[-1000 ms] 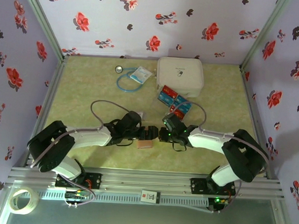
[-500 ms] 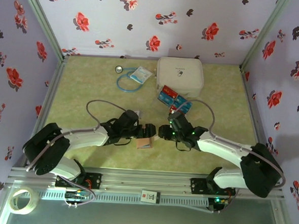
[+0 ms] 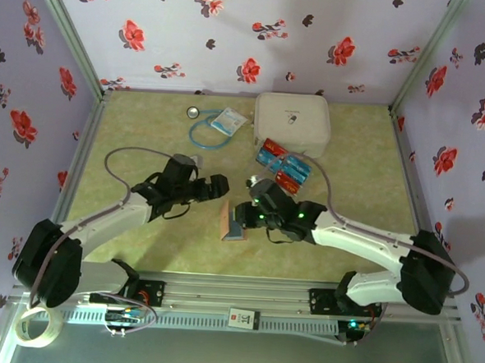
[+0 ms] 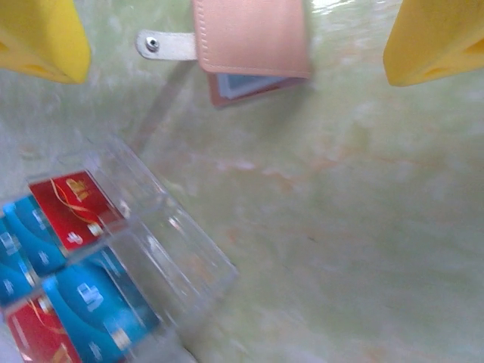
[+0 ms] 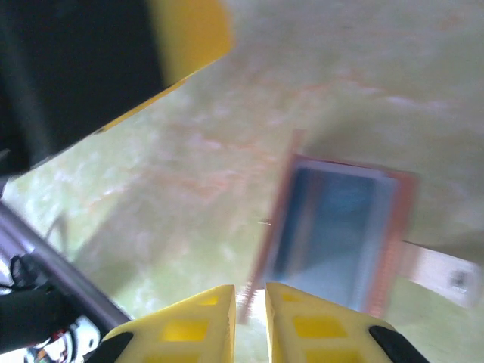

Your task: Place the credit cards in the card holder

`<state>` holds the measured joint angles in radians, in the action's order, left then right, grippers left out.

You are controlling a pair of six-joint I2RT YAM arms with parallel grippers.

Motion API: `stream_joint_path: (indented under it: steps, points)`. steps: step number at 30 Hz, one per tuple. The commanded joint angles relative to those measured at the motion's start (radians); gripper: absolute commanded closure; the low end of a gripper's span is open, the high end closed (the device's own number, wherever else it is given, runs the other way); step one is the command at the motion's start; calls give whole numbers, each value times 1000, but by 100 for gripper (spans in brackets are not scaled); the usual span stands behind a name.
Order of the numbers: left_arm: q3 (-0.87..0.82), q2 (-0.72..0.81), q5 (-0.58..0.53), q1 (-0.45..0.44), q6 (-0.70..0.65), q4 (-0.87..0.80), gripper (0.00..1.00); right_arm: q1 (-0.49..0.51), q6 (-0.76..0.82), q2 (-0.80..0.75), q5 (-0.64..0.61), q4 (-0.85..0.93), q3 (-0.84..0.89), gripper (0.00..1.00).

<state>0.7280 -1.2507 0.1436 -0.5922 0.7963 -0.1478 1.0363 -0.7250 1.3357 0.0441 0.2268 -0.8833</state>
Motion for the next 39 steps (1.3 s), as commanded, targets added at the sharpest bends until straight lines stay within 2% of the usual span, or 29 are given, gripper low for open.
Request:
stream_joint_path:
  steps: [1,4,7,10,19,32,39]
  points:
    - [30,32,12,70,-63,-141,0,63,38,103,-1,4,-105,85]
    - [24,37,13,123,-80,-176,0,106,71,225,31,19,-202,89]
    - [15,37,18,147,-94,-188,0,111,81,293,17,34,-218,98]
    - [14,31,19,147,-111,-202,0,97,65,268,-26,12,-147,100]
    - [27,6,45,144,-162,-230,0,21,11,220,-20,-95,29,100]
    - [107,-137,27,16,-237,-251,0,-17,-44,275,33,-329,180,100]
    - [139,-213,-11,-47,-254,-243,0,-20,-54,278,40,-372,211,100]
